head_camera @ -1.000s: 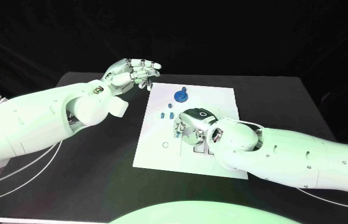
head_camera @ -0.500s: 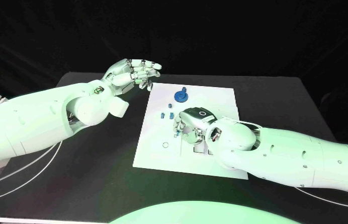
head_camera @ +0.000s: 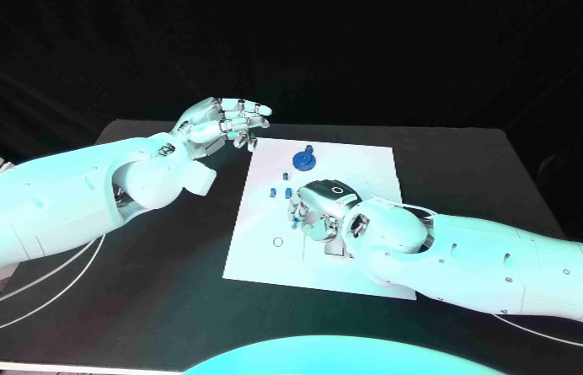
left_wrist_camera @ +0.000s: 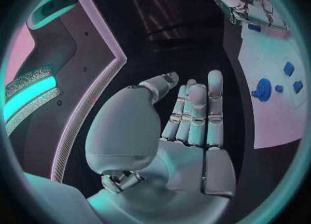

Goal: Assemble the parts on the task board

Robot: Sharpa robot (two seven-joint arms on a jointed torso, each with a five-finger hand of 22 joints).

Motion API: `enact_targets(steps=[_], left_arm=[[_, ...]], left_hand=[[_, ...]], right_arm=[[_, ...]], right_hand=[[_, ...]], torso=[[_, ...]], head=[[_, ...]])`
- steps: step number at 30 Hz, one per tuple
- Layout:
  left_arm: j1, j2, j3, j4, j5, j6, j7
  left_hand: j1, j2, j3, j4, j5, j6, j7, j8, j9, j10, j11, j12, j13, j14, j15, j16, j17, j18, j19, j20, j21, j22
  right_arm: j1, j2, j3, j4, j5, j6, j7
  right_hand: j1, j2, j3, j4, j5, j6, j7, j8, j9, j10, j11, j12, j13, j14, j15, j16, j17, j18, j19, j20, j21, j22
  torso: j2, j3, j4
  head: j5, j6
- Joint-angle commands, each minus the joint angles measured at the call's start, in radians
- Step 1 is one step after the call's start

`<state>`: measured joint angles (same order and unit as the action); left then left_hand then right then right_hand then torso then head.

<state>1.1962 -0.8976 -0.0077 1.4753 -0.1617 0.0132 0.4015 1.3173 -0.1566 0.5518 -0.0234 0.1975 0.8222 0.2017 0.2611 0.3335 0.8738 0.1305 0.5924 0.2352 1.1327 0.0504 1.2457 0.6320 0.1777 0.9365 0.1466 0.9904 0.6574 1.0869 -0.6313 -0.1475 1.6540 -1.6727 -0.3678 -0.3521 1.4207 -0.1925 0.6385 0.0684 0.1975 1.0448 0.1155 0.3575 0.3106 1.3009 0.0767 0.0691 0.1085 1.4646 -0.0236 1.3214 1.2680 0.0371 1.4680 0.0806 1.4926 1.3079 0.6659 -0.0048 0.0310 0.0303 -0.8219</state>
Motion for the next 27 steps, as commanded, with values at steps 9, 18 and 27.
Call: enact_targets(steps=[9, 18, 27], left_arm=[[0.000, 0.002, 0.001, 0.000, -0.002, 0.006, 0.003], [0.000, 0.002, 0.001, 0.001, -0.002, 0.007, 0.001], [0.000, 0.001, 0.001, 0.002, -0.002, 0.009, -0.001]], left_hand=[[0.007, -0.004, -0.005, 0.000, 0.003, -0.003, 0.003, 0.003, 0.000, -0.006, 0.002, 0.000, -0.001, -0.001, 0.007, -0.001, 0.000, 0.007, 0.006, 0.004, -0.005, -0.002], [0.007, -0.004, -0.005, 0.000, 0.003, -0.003, 0.003, 0.003, 0.000, -0.006, 0.002, 0.000, -0.001, -0.001, 0.007, -0.001, 0.000, 0.007, 0.006, 0.004, -0.005, -0.002], [0.007, -0.004, -0.005, 0.000, 0.003, -0.003, 0.003, 0.003, 0.000, -0.006, 0.002, 0.000, -0.001, -0.001, 0.007, -0.001, 0.000, 0.007, 0.006, 0.004, -0.005, -0.002]], right_arm=[[-0.001, 0.007, 0.000, -0.008, -0.008, 0.012, 0.000], [-0.001, 0.015, -0.002, -0.016, -0.004, 0.034, 0.001], [-0.001, 0.017, -0.005, -0.022, -0.003, 0.055, -0.008]], right_hand=[[0.001, 0.007, -0.001, -0.005, 0.003, 0.005, 0.002, 0.005, 0.002, 0.035, -0.031, 0.002, 0.001, 0.058, -0.007, 0.000, 0.001, -0.014, 0.057, -0.007, -0.001, 0.185], [0.001, 0.007, -0.001, -0.005, 0.003, 0.005, 0.002, 0.005, 0.002, 0.035, -0.031, 0.002, 0.001, 0.058, -0.007, 0.000, 0.001, -0.014, 0.057, -0.007, -0.001, 0.185], [-0.001, 0.007, -0.001, -0.006, 0.004, 0.005, 0.002, 0.006, 0.004, 0.035, -0.031, 0.002, 0.002, 0.058, -0.007, 0.000, 0.001, -0.015, 0.057, -0.007, -0.001, 0.185]], torso=[[0.000, -0.0001, -0.0002], [0.001, 0.0004, 0.0001], [0.001, -0.0001, -0.0005]], head=[[0.000, 0.000], [0.000, -0.002], [0.000, -0.004]])
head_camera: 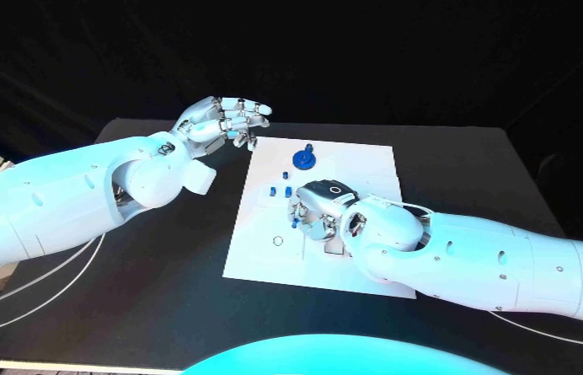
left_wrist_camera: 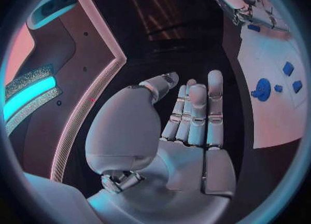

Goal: Assemble the parts on the task board

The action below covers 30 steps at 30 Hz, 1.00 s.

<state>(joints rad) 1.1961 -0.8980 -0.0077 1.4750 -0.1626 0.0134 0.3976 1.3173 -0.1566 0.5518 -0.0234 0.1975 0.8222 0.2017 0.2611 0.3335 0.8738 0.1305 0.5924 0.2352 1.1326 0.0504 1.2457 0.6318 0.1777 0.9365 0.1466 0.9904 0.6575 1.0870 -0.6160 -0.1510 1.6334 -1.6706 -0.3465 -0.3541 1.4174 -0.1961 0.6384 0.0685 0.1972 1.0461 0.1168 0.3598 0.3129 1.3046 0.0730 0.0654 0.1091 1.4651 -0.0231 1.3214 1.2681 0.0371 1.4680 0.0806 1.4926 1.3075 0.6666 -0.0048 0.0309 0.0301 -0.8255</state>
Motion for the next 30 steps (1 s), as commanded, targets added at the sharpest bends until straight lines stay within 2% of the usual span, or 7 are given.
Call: enact_targets(steps=[1, 9, 13, 15, 16, 20, 30], left_arm=[[0.000, 0.001, 0.001, 0.003, -0.001, 0.009, 0.003], [0.000, 0.000, 0.001, 0.004, -0.001, 0.009, 0.002], [0.000, -0.001, 0.001, 0.005, -0.002, 0.009, 0.001], [0.000, -0.002, 0.001, 0.005, -0.003, 0.009, 0.000], [0.000, -0.002, 0.001, 0.006, -0.003, 0.010, -0.001], [0.000, -0.002, 0.001, 0.006, -0.004, 0.013, -0.004], [0.000, -0.003, 0.001, 0.007, -0.006, 0.015, -0.007]], left_hand=[[0.007, -0.004, -0.005, 0.000, 0.003, -0.003, 0.003, 0.003, 0.000, -0.006, 0.002, 0.000, -0.001, -0.001, 0.007, -0.001, 0.000, 0.007, 0.006, 0.004, -0.005, -0.002], [0.008, -0.004, -0.006, 0.001, 0.004, -0.005, 0.003, 0.004, 0.000, -0.010, 0.003, 0.001, -0.001, -0.003, 0.007, -0.001, -0.001, 0.007, 0.007, 0.004, -0.006, -0.003], [0.008, -0.004, -0.006, 0.001, 0.004, -0.005, 0.003, 0.004, 0.000, -0.010, 0.003, 0.001, -0.001, -0.003, 0.007, -0.001, -0.001, 0.007, 0.007, 0.004, -0.006, -0.003], [0.008, -0.004, -0.006, 0.001, 0.004, -0.005, 0.003, 0.004, 0.000, -0.010, 0.003, 0.001, -0.001, -0.003, 0.007, -0.001, -0.001, 0.007, 0.007, 0.004, -0.006, -0.003], [0.008, -0.003, -0.005, 0.001, 0.004, -0.005, 0.003, 0.005, 0.000, -0.011, 0.003, 0.001, 0.000, -0.002, 0.007, -0.001, 0.001, 0.007, 0.007, 0.005, -0.006, -0.003], [0.008, -0.003, -0.006, 0.001, 0.004, -0.005, 0.003, 0.005, 0.000, -0.011, 0.003, 0.001, 0.000, -0.002, 0.007, -0.001, 0.001, 0.007, 0.007, 0.005, -0.006, -0.003], [0.008, -0.004, -0.006, 0.001, 0.003, -0.006, 0.003, 0.005, 0.000, -0.015, 0.003, 0.001, -0.001, -0.001, 0.008, 0.001, 0.004, 0.007, 0.008, 0.005, -0.007, -0.003]], right_arm=[[-0.001, 0.002, -0.001, -0.002, -0.006, 0.034, -0.007], [-0.001, 0.010, -0.004, -0.011, -0.002, 0.028, 0.000], [-0.002, 0.013, -0.006, -0.017, 0.019, 0.020, 0.027], [-0.002, 0.015, -0.007, -0.020, 0.036, 0.011, 0.046], [-0.002, 0.016, -0.008, -0.022, 0.040, 0.009, 0.052], [-0.003, 0.015, -0.010, -0.023, 0.053, 0.003, 0.067], [-0.007, 0.003, -0.011, -0.008, 0.056, -0.018, 0.067]], right_hand=[[0.002, 0.010, 0.000, -0.007, 0.005, 0.003, 0.001, 0.003, 0.002, 0.032, -0.027, 0.006, 0.001, 0.057, -0.008, 0.001, 0.002, -0.015, 0.057, -0.007, 0.000, 0.186], [-0.001, 0.009, 0.001, -0.009, 0.007, 0.000, 0.002, 0.002, 0.003, 0.029, -0.026, 0.003, 0.001, 0.055, -0.007, -0.006, -0.008, -0.012, 0.052, -0.007, -0.009, 0.178], [-0.023, -0.002, -0.010, -0.008, 0.001, -0.021, 0.007, -0.006, 0.007, 0.005, -0.019, -0.004, -0.001, 0.049, -0.002, -0.019, -0.027, -0.008, 0.042, -0.003, -0.026, 0.162], [-0.035, -0.010, -0.014, -0.005, -0.004, -0.042, 0.011, -0.018, 0.006, -0.024, -0.013, -0.005, -0.005, 0.045, 0.003, -0.027, -0.039, 0.004, 0.016, 0.001, -0.070, 0.122], [-0.046, -0.021, -0.020, -0.003, -0.004, -0.063, 0.016, -0.029, 0.004, -0.074, -0.002, 0.002, -0.014, 0.034, 0.016, -0.052, -0.070, 0.016, -0.014, 0.006, -0.118, 0.079], [-0.063, -0.039, -0.039, 0.003, -0.008, -0.079, 0.018, -0.035, 0.007, -0.126, 0.010, 0.001, -0.022, 0.017, 0.024, -0.074, -0.103, 0.027, -0.043, 0.018, -0.164, 0.040], [-0.059, -0.038, -0.043, 0.002, -0.008, -0.081, 0.020, -0.035, 0.011, -0.144, 0.013, 0.011, -0.022, 0.007, 0.027, -0.074, -0.111, 0.029, -0.049, 0.024, -0.174, 0.034]], torso=[[0.000, 0.0001, -0.0003], [0.000, 0.0000, -0.0001], [0.000, -0.0006, 0.0003], [-0.001, -0.0012, -0.0002], [-0.001, -0.0015, -0.0005], [-0.001, -0.0010, 0.0005], [-0.001, 0.0004, -0.0004]], head=[[0.000, -0.001], [-0.001, -0.001], [-0.001, -0.001], [-0.002, -0.002], [-0.002, -0.002], [-0.002, -0.003], [-0.001, -0.004]])
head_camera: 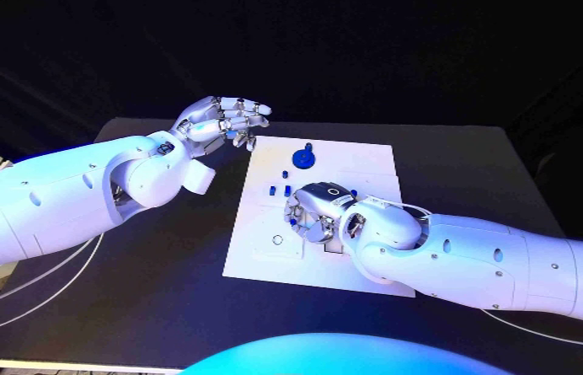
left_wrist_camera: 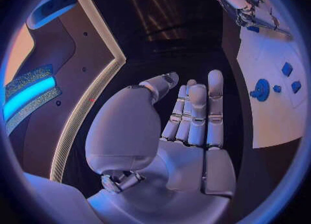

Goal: Assemble the parts on the task board

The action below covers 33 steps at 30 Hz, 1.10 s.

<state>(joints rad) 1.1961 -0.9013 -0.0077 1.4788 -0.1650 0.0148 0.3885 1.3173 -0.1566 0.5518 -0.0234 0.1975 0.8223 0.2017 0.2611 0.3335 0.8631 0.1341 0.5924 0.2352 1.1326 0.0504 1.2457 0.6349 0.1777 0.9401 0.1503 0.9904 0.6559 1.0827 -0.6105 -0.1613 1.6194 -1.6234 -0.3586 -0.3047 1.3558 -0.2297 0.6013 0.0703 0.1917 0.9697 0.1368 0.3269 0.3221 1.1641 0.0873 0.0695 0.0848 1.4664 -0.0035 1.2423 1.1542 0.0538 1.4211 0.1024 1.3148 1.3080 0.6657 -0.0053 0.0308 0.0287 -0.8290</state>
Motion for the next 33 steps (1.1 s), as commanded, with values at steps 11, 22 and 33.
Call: enact_targets(steps=[11, 22, 33], left_arm=[[0.000, 0.000, 0.001, 0.002, -0.004, 0.013, 0.002], [0.000, 0.000, 0.001, 0.000, -0.004, 0.013, 0.001], [0.000, 0.000, 0.001, -0.004, -0.004, 0.008, 0.004]], left_hand=[[0.008, -0.004, -0.006, 0.001, 0.003, -0.007, 0.003, 0.005, 0.000, -0.006, 0.000, 0.000, -0.001, -0.001, 0.008, 0.001, 0.001, 0.007, 0.004, 0.001, -0.007, -0.002], [0.009, -0.004, -0.006, 0.001, 0.003, -0.007, 0.003, 0.006, 0.000, -0.008, 0.000, 0.001, -0.001, -0.001, 0.008, 0.001, 0.000, 0.007, 0.005, 0.001, -0.007, -0.002], [0.009, -0.004, -0.006, 0.001, 0.002, -0.008, 0.002, 0.006, 0.000, -0.009, 0.000, 0.001, -0.001, -0.004, 0.008, -0.001, -0.005, 0.007, 0.004, 0.002, -0.007, -0.002]], right_arm=[[-0.007, -0.016, -0.001, 0.022, 0.001, -0.026, 0.005], [-0.009, -0.023, -0.001, 0.028, -0.006, -0.080, -0.013], [-0.010, -0.059, 0.001, 0.060, -0.004, -0.120, -0.003]], right_hand=[[0.008, -0.001, -0.008, -0.002, 0.001, -0.002, -0.001, 0.001, 0.005, 0.006, -0.005, 0.024, 0.008, 0.009, 0.005, 0.020, 0.014, 0.009, 0.007, 0.002, 0.017, 0.047], [0.008, -0.024, -0.034, 0.000, -0.004, -0.056, 0.003, -0.029, -0.002, -0.111, 0.022, 0.030, 0.004, -0.055, 0.030, -0.036, -0.076, 0.034, -0.065, 0.021, -0.095, -0.042], [0.038, -0.034, -0.112, 0.009, -0.024, -0.082, -0.018, -0.065, -0.011, -0.191, 0.031, 0.107, 0.024, -0.089, 0.039, -0.024, -0.109, 0.040, -0.082, 0.034, -0.126, -0.058]], torso=[[0.001, 0.0013, -0.0009], [0.001, 0.0008, -0.0005], [-0.001, 0.0011, -0.0014]], head=[[0.000, 0.000], [-0.003, 0.004], [-0.007, 0.007]])
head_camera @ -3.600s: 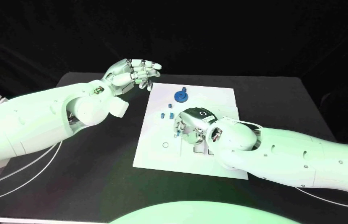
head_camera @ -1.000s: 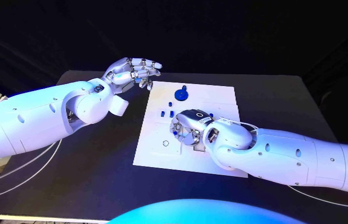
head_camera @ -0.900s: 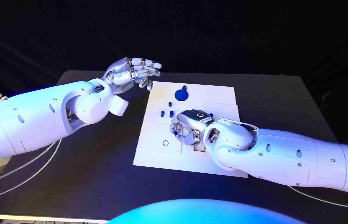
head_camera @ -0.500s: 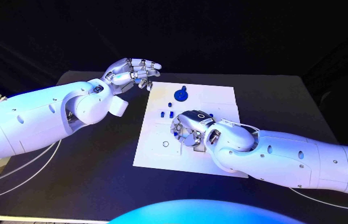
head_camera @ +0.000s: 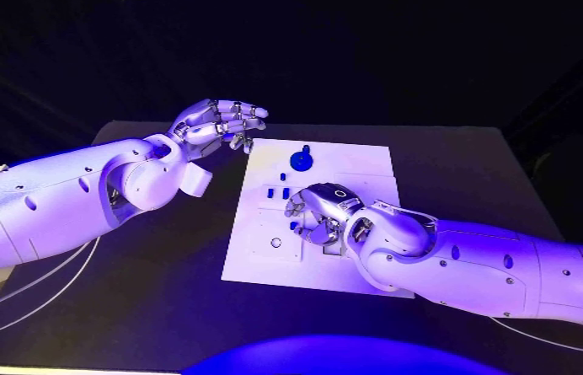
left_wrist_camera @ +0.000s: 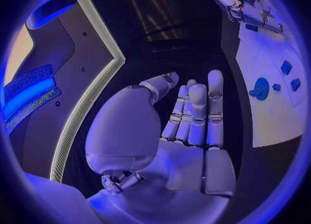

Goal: Assemble the parts on the task board

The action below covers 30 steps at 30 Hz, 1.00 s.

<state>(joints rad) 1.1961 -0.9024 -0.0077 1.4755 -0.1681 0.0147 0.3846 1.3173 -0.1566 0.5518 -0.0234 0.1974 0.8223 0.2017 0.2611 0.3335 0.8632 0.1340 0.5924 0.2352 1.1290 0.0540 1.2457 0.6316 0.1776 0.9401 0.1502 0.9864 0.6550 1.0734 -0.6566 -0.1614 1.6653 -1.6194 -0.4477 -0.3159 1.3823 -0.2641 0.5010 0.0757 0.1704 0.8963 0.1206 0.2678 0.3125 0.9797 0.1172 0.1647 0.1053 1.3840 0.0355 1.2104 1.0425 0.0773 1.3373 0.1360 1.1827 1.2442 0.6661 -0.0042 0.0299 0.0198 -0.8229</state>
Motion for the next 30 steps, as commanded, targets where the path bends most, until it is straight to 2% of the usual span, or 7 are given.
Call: enact_targets(steps=[1, 7, 11, 15, 19, 27, 30], left_arm=[[0.000, 0.001, 0.001, -0.001, -0.001, 0.009, 0.008], [0.000, -0.001, 0.001, -0.003, -0.001, 0.009, 0.007], [0.000, -0.004, 0.001, -0.003, 0.000, 0.009, 0.008], [0.000, -0.005, 0.000, -0.003, 0.000, 0.010, 0.009], [-0.001, -0.005, 0.000, -0.001, 0.000, 0.013, 0.010], [-0.003, -0.005, 0.000, 0.003, 0.000, 0.017, 0.011], [-0.003, -0.006, 0.000, 0.003, 0.000, 0.017, 0.011]], left_hand=[[0.009, -0.004, -0.006, 0.001, 0.002, -0.008, 0.002, 0.006, 0.000, -0.010, 0.000, 0.001, -0.001, 0.000, 0.004, -0.001, -0.001, 0.007, 0.004, 0.002, -0.003, -0.001], [0.009, -0.004, -0.007, 0.001, 0.002, -0.008, 0.002, 0.006, 0.000, -0.010, 0.000, 0.001, -0.001, 0.000, 0.004, 0.000, -0.001, 0.007, 0.004, 0.002, -0.003, -0.001], [0.009, -0.004, -0.007, 0.001, 0.002, -0.009, 0.002, 0.006, 0.000, -0.010, 0.000, 0.002, 0.000, -0.001, 0.005, 0.000, -0.001, 0.007, 0.004, 0.002, -0.004, -0.001], [0.009, -0.004, -0.007, 0.001, 0.002, -0.009, 0.002, 0.006, 0.000, -0.010, 0.000, 0.002, 0.000, -0.001, 0.005, 0.000, -0.001, 0.007, 0.004, 0.002, -0.004, -0.001], [0.009, -0.004, -0.007, 0.001, 0.002, -0.009, 0.002, 0.006, 0.000, -0.010, 0.000, 0.002, 0.000, -0.001, 0.005, 0.000, -0.001, 0.007, 0.004, 0.002, -0.004, -0.001], [0.009, -0.005, -0.007, 0.001, 0.002, -0.010, 0.001, 0.006, 0.000, -0.011, 0.000, 0.003, 0.000, -0.001, 0.005, 0.000, -0.001, 0.007, 0.004, 0.002, -0.004, -0.002], [0.009, -0.005, -0.007, 0.001, 0.002, -0.010, 0.001, 0.006, 0.000, -0.011, 0.000, 0.003, 0.000, -0.001, 0.005, 0.000, -0.001, 0.007, 0.004, 0.002, -0.004, -0.002]], right_arm=[[-0.001, -0.019, 0.002, 0.019, -0.007, -0.032, 0.009], [0.014, -0.103, 0.016, 0.085, 0.029, -0.020, 0.025], [0.044, -0.171, 0.025, 0.128, 0.069, 0.020, 0.039], [0.079, -0.222, 0.031, 0.146, 0.083, 0.056, 0.042], [0.106, -0.246, 0.035, 0.120, 0.079, 0.099, 0.034], [0.118, -0.236, 0.036, 0.051, 0.057, 0.142, 0.032], [0.118, -0.228, 0.036, 0.033, 0.046, 0.172, 0.026]], right_hand=[[0.012, 0.000, -0.016, 0.005, -0.003, -0.008, -0.002, -0.007, -0.002, -0.009, 0.001, 0.017, 0.004, -0.006, 0.000, 0.011, 0.003, 0.016, 0.004, 0.000, 0.009, 0.008], [0.018, 0.003, -0.044, 0.021, -0.005, 0.002, 0.000, -0.013, -0.002, -0.018, -0.003, 0.053, 0.014, 0.003, -0.003, 0.032, 0.012, 0.010, 0.023, -0.002, 0.033, 0.030], [0.031, 0.009, -0.042, 0.042, 0.000, 0.022, 0.007, -0.019, -0.003, 0.003, -0.015, 0.110, 0.026, 0.054, -0.015, 0.094, 0.075, -0.011, 0.087, -0.012, 0.125, 0.108], [0.033, 0.000, -0.037, 0.047, -0.002, 0.024, 0.007, -0.025, -0.004, 0.007, -0.018, 0.120, 0.025, 0.076, -0.019, 0.118, 0.104, -0.020, 0.110, -0.017, 0.161, 0.138], [0.031, -0.010, -0.048, 0.055, -0.011, 0.015, -0.002, -0.035, -0.007, -0.014, -0.016, 0.115, 0.020, 0.076, -0.018, 0.114, 0.092, -0.018, 0.107, -0.017, 0.152, 0.131], [0.057, -0.001, -0.125, 0.077, -0.039, 0.011, -0.008, -0.052, -0.010, -0.056, -0.009, 0.115, 0.008, 0.062, -0.011, 0.095, 0.052, -0.009, 0.087, -0.011, 0.111, 0.102], [0.075, 0.008, -0.160, 0.091, -0.046, 0.012, -0.011, -0.058, -0.010, -0.068, -0.007, 0.119, 0.004, 0.058, -0.010, 0.093, 0.042, -0.007, 0.082, -0.010, 0.098, 0.094]], torso=[[-0.002, 0.0003, -0.0006], [-0.002, -0.0010, -0.0017], [-0.002, -0.0006, -0.0029], [-0.003, -0.0002, -0.0030], [-0.002, -0.0005, -0.0007], [0.002, 0.0013, 0.0029], [0.002, -0.0002, 0.0018]], head=[[0.002, 0.002], [-0.001, 0.008], [-0.005, 0.013], [-0.010, 0.016], [-0.016, 0.021], [-0.021, 0.028], [-0.020, 0.026]])
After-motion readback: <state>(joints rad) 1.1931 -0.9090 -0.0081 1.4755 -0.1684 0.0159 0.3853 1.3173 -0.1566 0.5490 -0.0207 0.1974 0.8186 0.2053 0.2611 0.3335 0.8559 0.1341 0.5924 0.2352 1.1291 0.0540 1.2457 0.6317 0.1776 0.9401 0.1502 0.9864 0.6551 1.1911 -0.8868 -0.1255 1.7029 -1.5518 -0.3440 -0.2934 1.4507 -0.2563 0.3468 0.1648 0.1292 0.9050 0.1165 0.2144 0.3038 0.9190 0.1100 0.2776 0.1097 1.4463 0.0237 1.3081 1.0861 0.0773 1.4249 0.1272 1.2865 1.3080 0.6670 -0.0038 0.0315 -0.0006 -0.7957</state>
